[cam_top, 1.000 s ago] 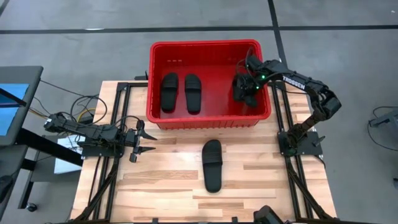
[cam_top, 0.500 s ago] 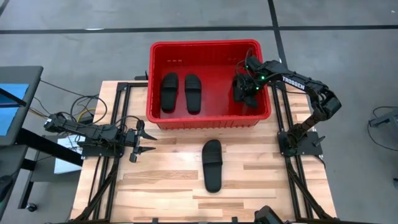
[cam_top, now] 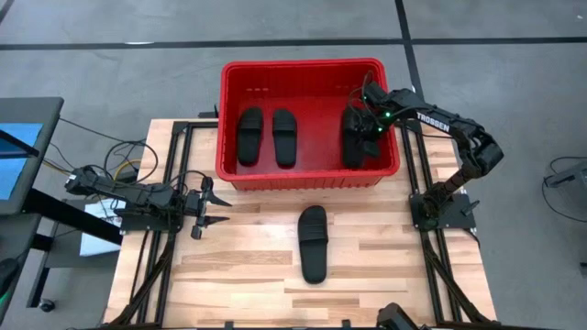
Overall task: Pick and place slides into bin
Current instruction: Put the slide into the bin
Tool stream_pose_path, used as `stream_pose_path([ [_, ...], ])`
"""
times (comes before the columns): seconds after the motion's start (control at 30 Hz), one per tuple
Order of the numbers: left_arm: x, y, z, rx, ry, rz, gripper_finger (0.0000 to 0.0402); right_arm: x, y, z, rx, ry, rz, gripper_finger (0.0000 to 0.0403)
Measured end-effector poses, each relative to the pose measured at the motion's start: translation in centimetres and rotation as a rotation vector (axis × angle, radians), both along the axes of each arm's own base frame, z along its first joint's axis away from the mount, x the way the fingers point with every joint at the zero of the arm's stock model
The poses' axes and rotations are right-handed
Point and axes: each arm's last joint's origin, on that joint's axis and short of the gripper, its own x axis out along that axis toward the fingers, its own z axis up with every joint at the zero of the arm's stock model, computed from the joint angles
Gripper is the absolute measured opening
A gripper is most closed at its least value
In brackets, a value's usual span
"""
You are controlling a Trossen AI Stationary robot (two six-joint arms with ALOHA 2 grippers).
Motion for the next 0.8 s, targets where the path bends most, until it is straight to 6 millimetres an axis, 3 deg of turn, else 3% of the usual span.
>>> stream_pose_path([
  [0.53, 0.0, 0.0, 0.0, 0.000, 0.000, 0.000, 0.0178, 0.3, -0.4, 0.2, -0.071, -0.032, 0.034, 0.0093],
  [0.8, 0.0, 0.0, 0.0, 0.000, 0.000, 0.000, 0.0178, 1.4, -2.1, 2.2, -0.286, -0.106, -0.038, 0.0093],
])
